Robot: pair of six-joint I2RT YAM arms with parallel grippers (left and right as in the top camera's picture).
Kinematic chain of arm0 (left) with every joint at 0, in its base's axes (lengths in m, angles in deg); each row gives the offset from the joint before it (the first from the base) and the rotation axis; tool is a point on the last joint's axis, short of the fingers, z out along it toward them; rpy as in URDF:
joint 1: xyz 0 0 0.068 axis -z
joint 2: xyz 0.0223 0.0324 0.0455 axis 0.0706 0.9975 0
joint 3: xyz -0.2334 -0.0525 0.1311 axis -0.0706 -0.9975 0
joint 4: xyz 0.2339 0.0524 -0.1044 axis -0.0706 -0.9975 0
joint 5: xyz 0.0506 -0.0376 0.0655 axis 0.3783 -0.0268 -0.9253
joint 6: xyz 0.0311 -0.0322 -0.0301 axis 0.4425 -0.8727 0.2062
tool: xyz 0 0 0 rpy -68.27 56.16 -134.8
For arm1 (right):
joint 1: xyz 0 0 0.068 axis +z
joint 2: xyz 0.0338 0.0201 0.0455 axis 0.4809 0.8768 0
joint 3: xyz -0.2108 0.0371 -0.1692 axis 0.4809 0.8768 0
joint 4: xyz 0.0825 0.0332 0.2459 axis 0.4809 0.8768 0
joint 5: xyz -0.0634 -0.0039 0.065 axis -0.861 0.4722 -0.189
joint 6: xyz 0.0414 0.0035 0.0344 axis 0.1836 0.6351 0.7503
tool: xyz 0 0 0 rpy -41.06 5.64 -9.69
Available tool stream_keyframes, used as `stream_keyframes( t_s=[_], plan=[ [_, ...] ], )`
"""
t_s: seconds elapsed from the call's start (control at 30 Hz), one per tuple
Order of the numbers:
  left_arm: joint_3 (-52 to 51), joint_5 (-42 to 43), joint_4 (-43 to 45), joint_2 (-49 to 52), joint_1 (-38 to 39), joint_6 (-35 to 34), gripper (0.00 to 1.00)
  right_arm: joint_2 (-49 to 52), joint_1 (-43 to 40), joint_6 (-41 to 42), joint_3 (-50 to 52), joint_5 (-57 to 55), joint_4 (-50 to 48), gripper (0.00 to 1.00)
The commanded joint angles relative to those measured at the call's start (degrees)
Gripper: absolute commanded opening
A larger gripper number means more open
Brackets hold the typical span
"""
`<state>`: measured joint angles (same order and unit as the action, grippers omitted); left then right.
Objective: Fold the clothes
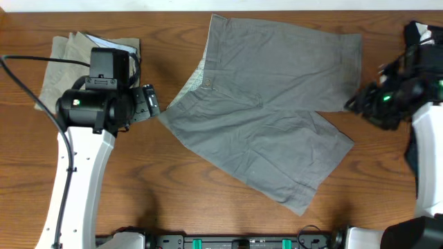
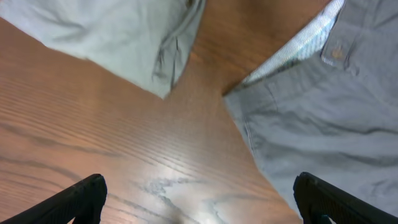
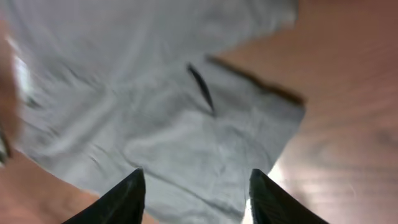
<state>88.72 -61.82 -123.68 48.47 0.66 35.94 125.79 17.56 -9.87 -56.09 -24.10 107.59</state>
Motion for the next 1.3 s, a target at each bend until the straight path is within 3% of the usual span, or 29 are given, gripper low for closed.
stream_keyframes(
  t_s=[0.0, 0.1, 0.2, 0.27, 0.3, 0.53, 0.7, 0.9, 1.07, 1.17, 1.27],
  plan=[
    [-2.64, 1.33, 0.04, 2.12, -0.09, 0.02, 0.98, 0.59, 4.28, 0.39, 6.03, -3.43, -1.09, 0.55],
    [-3.89, 1.4, 0.46, 4.7, -0.09, -0.83, 0.98, 0.61, 7.56, 2.64, 14.25, -3.45, -5.09, 0.57],
    [-4.04, 1.4, 0.28, 7.89, -0.09, -0.81, 0.98, 0.85, 9.38, 5.92, 24.09, -3.45, -12.0, 0.42],
    [-4.04, 1.38, 0.68, 9.9, -0.09, -0.81, 0.98, 1.25, 9.27, 8.68, 29.68, -3.45, -17.14, 0.22],
    [-4.04, 1.38, 0.94, 10.67, -0.09, -0.81, 0.98, 1.38, 9.09, 9.68, 31.52, -3.45, -19.06, 0.18],
    [-4.04, 1.4, 2.99, 13.29, -0.09, -0.81, 0.98, 1.51, 8.39, 15.76, 41.86, -7.04, -33.9, 0.04],
    [-4.04, 1.4, 3.28, 13.29, -0.09, -0.79, 0.98, 1.53, 6.93, 19.82, 42.05, -24.04, -36.0, 0.04],
    [-4.04, 1.4, 3.32, 13.29, -0.09, -0.81, 0.98, 1.53, 0.39, 19.8, 41.4, -24.68, -42.12, 0.04],
    [-4.04, 1.4, 3.02, 13.29, -0.09, -0.79, 0.99, 1.31, -3.17, 8.79, 38.16, -12.83, -43.63, 0.1],
    [-4.04, 1.4, 2.08, 13.29, -0.09, -0.79, 1.0, -0.13, -5.27, 7.13, 33.83, -6.54, -37.64, 0.12],
    [-4.07, 1.66, 0.83, 13.29, -0.09, -0.76, 1.0, -2.89, -7.48, 7.13, 29.66, -0.52, -30.45, 0.2]
  ],
)
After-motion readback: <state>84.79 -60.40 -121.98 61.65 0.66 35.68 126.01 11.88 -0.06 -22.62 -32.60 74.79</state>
